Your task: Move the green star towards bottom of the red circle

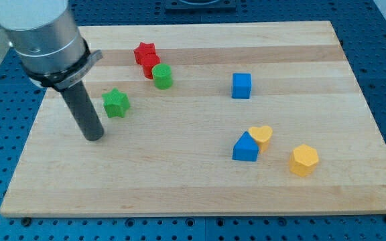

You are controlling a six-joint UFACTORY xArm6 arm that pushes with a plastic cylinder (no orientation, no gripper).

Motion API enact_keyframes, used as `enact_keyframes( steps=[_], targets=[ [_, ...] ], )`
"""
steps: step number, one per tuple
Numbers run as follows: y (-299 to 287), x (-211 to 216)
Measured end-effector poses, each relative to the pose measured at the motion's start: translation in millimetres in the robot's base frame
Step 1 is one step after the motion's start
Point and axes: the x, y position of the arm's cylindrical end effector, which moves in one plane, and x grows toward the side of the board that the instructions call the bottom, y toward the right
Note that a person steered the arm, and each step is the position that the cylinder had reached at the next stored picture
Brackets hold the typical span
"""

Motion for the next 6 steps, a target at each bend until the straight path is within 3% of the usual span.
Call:
enact_keyframes(
  steps=[2,6],
  targets=[
    [6,-33],
    [113,-112]
  ],
)
